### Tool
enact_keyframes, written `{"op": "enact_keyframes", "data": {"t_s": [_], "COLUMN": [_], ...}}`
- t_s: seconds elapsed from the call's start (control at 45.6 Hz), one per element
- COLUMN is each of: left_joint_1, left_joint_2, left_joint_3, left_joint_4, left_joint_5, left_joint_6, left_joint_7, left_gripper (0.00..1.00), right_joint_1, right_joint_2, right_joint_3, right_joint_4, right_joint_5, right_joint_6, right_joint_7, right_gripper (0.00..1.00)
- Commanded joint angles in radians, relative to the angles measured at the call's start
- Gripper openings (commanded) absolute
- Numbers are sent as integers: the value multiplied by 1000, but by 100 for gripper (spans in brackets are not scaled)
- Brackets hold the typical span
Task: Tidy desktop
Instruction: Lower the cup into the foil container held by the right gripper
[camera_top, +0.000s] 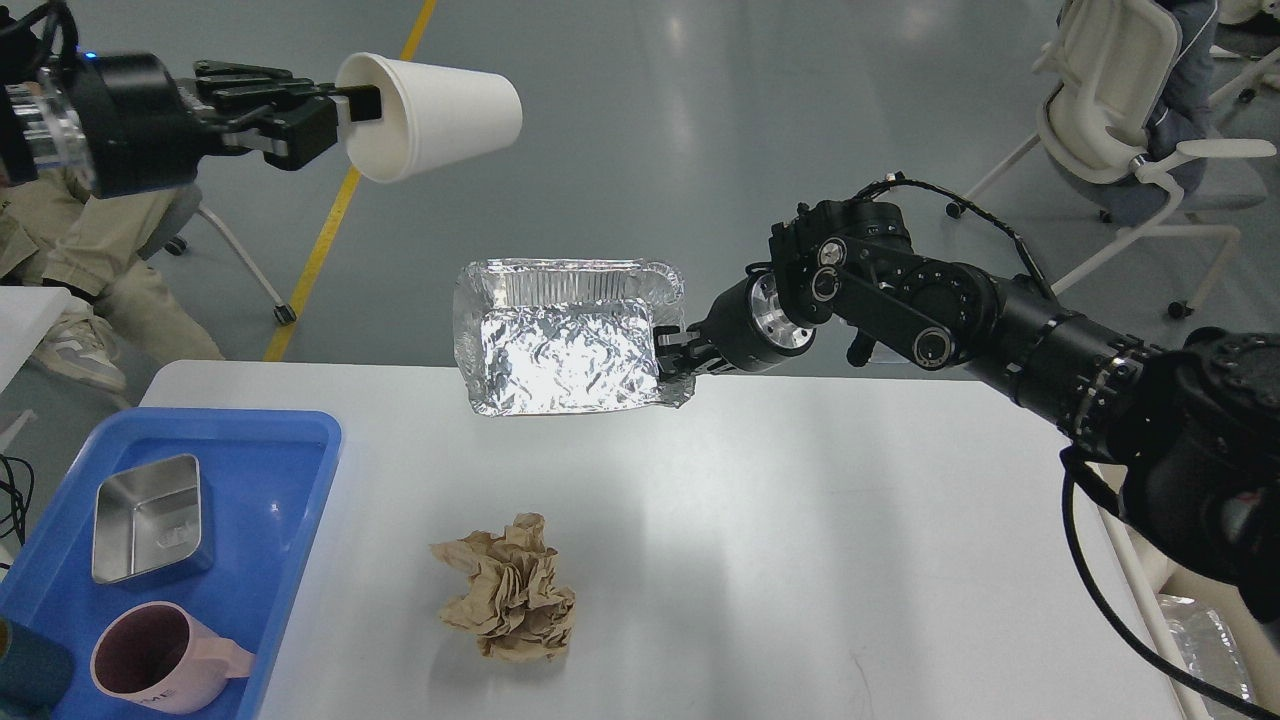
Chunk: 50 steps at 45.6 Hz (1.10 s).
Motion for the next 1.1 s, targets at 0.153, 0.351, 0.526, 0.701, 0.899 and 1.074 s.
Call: {"op": "enact_keyframes", "data": {"t_s": [0.153,0.351,0.526,0.701,0.899,1.074], "left_joint_1": [-106,-105,-103,-102,-92,-91], "left_joint_2": [-137,-239,-318,-371,-398,-407], "left_joint_3": [178,217,254,269,268,261], "left_joint_4": [9,63,112,153,179,181], "left_joint_5": [183,275,315,344,333,282], "left_joint_6": [-13,-13,-10,-7,-2,1], "left_joint_7": [12,14,16,17,48,51], "left_gripper": [5,5,5,7,27,60], "right_joint_1": [2,2,2,2,3,2], "right_joint_2": [-1,-5,-7,-7,-13,-14], "right_joint_3": [2,2,4,4,4,4], "right_joint_4": [3,6,6,8,14,15], "right_joint_5": [2,2,2,2,3,3], "right_joint_6": [-8,-8,-8,-8,-8,-8], "right_joint_7": [0,2,2,2,2,2], "right_gripper": [0,0,0,0,0,0]}}
